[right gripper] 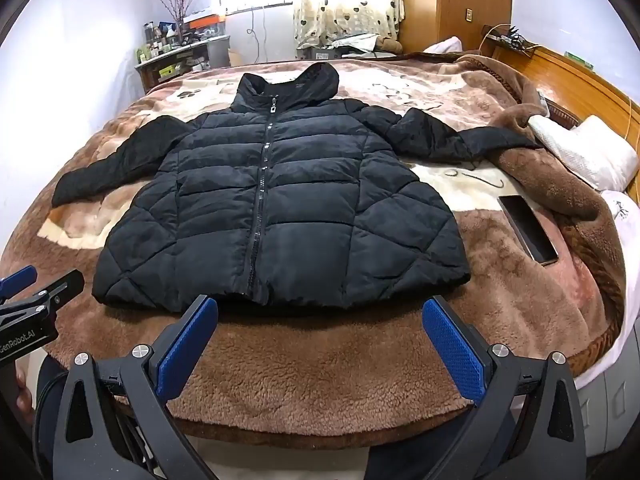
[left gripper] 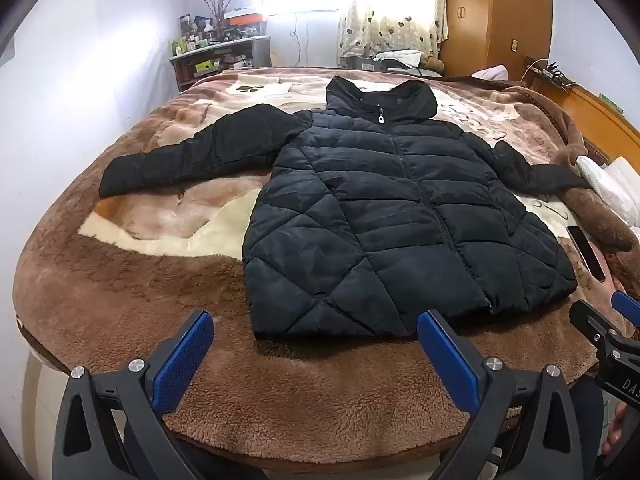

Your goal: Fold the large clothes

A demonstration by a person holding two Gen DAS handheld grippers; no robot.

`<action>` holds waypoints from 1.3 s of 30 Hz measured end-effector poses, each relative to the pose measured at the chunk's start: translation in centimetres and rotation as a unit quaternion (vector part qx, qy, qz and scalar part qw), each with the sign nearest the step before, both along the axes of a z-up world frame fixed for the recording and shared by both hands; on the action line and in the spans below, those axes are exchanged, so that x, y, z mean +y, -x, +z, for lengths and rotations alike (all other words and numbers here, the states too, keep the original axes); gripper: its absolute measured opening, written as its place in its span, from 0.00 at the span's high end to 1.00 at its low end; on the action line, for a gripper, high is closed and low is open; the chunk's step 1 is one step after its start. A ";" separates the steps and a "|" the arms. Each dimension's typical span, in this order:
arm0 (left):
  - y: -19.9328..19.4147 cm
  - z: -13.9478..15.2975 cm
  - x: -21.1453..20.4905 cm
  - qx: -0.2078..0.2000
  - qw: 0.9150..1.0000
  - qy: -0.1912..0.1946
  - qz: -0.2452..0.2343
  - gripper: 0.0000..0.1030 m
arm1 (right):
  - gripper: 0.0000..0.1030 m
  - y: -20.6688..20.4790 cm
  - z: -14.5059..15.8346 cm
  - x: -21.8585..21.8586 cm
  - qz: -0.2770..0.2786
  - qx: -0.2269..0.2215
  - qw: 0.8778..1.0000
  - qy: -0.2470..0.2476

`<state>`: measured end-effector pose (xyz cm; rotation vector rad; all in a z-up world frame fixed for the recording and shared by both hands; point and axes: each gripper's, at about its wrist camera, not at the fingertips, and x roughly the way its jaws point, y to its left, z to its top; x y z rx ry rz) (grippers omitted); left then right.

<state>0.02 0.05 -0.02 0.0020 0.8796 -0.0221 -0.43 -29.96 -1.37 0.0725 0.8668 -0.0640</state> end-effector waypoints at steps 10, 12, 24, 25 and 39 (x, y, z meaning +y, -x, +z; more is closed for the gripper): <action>-0.4 0.2 0.3 0.005 1.000 0.005 -0.007 0.00 | 0.01 0.2 0.1 0.0 0.004 -0.009 1.000 -0.012; -0.2 0.2 0.5 0.000 1.000 0.010 -0.007 0.00 | 0.01 0.3 0.3 0.0 0.004 -0.013 1.000 -0.016; 0.3 0.4 0.1 -0.010 1.000 0.007 -0.011 0.00 | 0.01 0.3 0.6 0.5 0.001 -0.014 1.000 0.003; 0.2 0.5 0.2 -0.010 1.000 0.008 -0.011 0.00 | 0.01 0.4 0.7 0.5 0.001 -0.016 1.000 0.004; 0.9 1.5 -0.5 -0.023 0.999 0.002 -0.023 0.00 | 0.01 0.8 1.6 1.1 0.006 -0.027 1.000 0.010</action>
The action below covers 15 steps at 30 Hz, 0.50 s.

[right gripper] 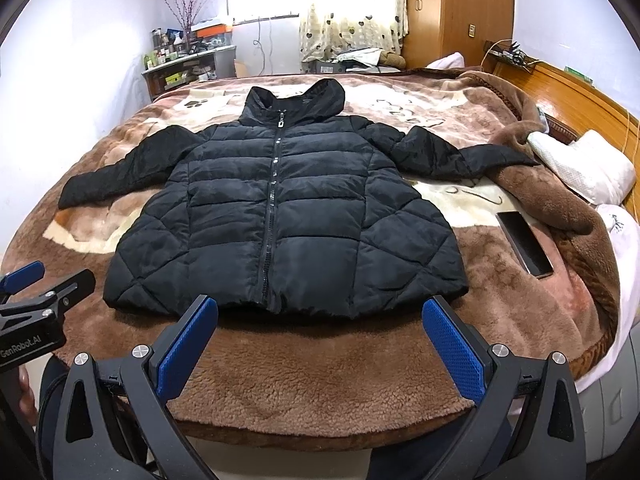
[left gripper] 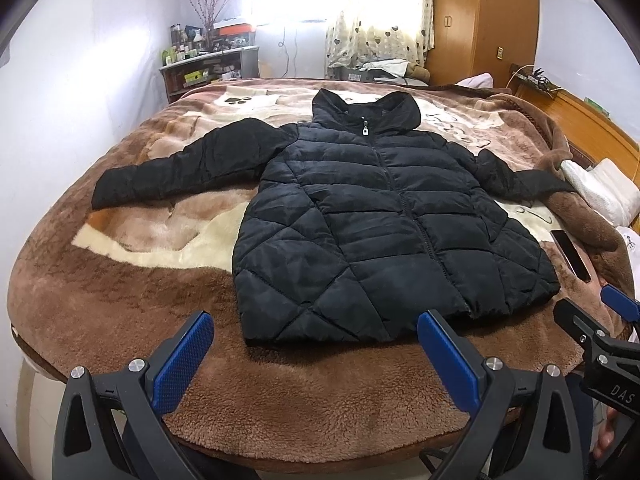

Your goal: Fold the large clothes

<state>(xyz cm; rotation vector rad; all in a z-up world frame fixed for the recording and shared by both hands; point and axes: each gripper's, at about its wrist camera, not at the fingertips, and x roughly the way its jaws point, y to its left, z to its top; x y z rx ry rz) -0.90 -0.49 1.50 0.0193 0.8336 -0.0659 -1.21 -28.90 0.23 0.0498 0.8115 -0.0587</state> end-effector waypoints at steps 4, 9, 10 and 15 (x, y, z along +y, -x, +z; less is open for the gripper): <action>0.1 0.1 0.0 -0.001 1.000 0.002 0.000 0.00 | 0.01 0.0 0.1 0.1 -0.001 0.000 1.000 0.000; 0.1 0.2 0.1 -0.001 1.000 0.007 -0.004 0.00 | 0.01 0.1 0.2 0.2 -0.002 -0.001 1.000 0.001; 0.1 0.3 0.1 -0.001 1.000 0.007 -0.003 0.00 | 0.01 0.1 0.2 0.2 -0.002 -0.001 1.000 0.001; 0.1 0.2 0.2 0.000 1.000 0.008 -0.004 0.00 | 0.01 0.1 0.2 0.2 -0.002 0.000 1.000 0.000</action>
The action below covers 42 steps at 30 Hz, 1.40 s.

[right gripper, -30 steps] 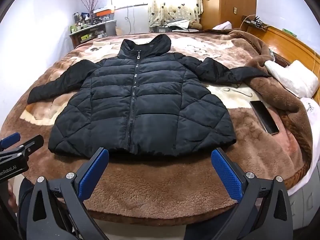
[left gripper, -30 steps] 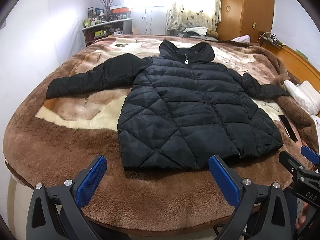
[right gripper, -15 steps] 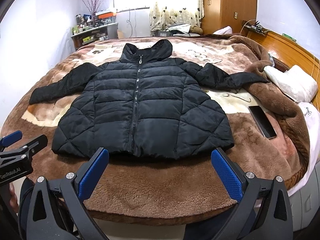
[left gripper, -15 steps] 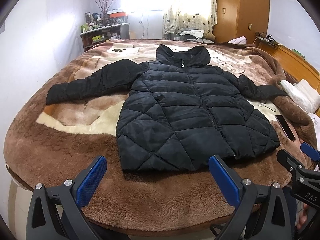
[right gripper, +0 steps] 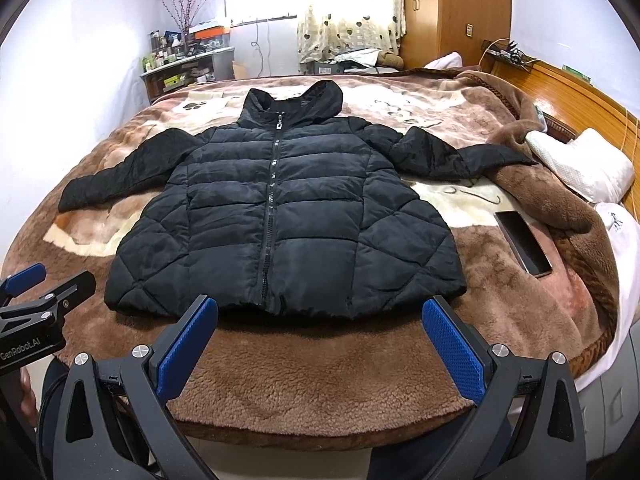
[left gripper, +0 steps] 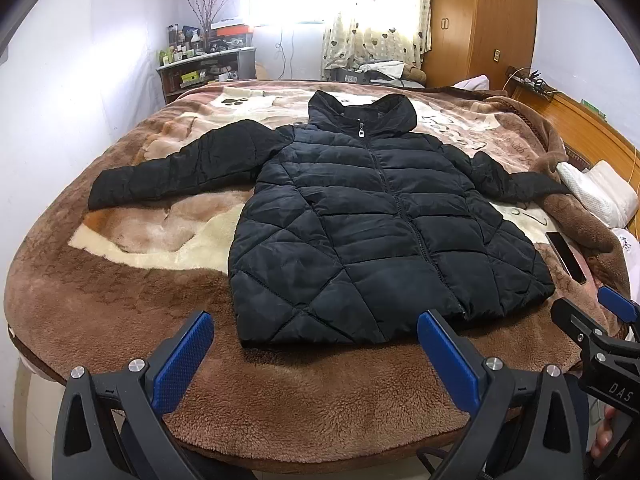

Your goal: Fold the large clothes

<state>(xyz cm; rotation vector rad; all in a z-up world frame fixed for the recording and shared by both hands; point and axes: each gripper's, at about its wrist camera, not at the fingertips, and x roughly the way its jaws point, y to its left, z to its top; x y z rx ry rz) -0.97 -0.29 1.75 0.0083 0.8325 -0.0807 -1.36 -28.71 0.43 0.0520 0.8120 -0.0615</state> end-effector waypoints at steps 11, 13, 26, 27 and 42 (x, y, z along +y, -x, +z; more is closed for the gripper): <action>0.0 0.0 -0.1 -0.001 1.000 -0.001 0.001 0.00 | 0.01 0.0 0.0 -0.1 0.000 0.001 1.000 0.000; 0.0 0.0 -0.1 0.000 1.000 -0.001 0.002 0.00 | 0.01 0.0 0.0 -0.1 0.000 0.001 1.000 0.000; -0.1 -0.2 -0.1 0.002 1.000 -0.001 0.004 0.00 | 0.01 0.0 -0.1 -0.1 -0.001 0.001 1.000 0.000; -0.2 -0.3 -0.1 0.003 1.000 -0.001 0.004 0.00 | 0.01 -0.1 -0.1 -0.1 -0.001 0.001 1.000 0.000; -1.3 -1.3 0.0 0.013 1.000 -0.001 0.004 0.00 | 0.01 -0.7 -1.0 -0.8 -0.005 0.014 1.000 -0.001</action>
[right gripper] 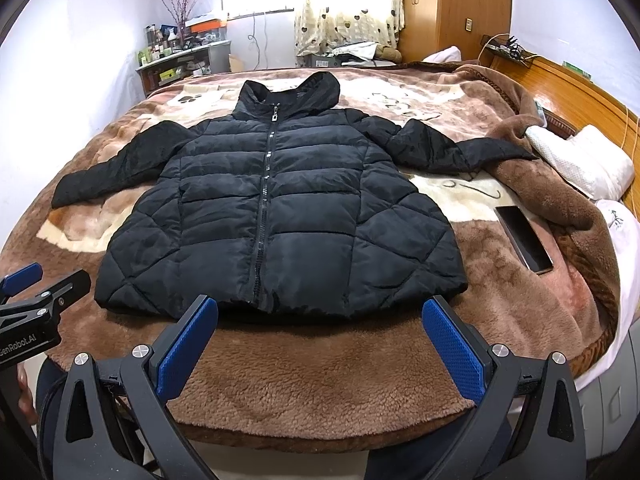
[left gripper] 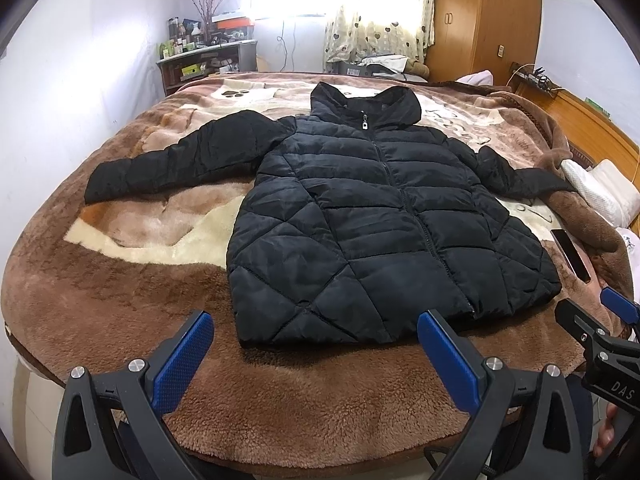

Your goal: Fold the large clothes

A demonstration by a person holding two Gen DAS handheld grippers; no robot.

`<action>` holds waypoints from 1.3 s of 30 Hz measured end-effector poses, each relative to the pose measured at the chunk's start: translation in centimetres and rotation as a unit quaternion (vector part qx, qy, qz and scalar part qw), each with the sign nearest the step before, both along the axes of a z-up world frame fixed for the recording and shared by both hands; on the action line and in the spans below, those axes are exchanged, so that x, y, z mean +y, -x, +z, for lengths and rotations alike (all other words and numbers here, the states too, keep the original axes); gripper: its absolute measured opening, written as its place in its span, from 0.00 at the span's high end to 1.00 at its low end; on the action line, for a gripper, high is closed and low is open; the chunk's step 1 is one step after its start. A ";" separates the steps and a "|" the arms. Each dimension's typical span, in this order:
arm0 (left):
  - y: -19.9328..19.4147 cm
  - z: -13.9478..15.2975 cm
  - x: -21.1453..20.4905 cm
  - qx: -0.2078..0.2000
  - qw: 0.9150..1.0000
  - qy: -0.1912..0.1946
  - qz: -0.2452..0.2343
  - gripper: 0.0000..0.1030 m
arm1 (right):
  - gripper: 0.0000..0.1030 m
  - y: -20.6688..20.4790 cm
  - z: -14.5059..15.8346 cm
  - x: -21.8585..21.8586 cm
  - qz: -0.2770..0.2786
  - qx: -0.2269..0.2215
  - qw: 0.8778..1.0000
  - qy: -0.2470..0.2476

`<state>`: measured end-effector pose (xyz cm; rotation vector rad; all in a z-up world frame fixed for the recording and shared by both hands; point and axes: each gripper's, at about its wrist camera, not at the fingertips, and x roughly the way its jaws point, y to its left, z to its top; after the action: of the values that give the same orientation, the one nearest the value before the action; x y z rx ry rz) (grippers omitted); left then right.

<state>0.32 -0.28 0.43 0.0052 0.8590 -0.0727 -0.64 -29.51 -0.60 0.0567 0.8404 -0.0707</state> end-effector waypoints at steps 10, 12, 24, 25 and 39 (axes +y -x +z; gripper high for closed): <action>-3.1 -0.4 5.0 0.016 0.997 0.061 0.046 0.00 | 0.01 -1.6 0.3 -0.6 0.017 -0.028 0.999 -0.029; -4.2 -0.3 7.3 0.004 0.995 0.076 0.060 0.00 | 0.01 -2.4 0.5 -0.3 0.030 -0.045 0.998 -0.022; -13.1 -1.5 21.5 -0.008 0.981 0.104 0.164 0.00 | 0.01 -11.3 0.4 4.8 0.138 -0.038 0.987 -0.068; -14.0 -1.8 22.9 -0.012 0.978 0.111 0.175 0.00 | 0.01 -12.3 0.2 5.6 0.150 -0.033 0.986 -0.069; -25.2 -8.9 36.8 0.020 0.929 0.203 0.309 0.00 | 0.01 -18.7 -1.4 13.5 0.196 -0.034 0.979 -0.050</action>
<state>25.53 36.47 -8.50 -0.6571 0.8404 0.3439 18.05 -16.04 -2.04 -0.0129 0.7728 0.3434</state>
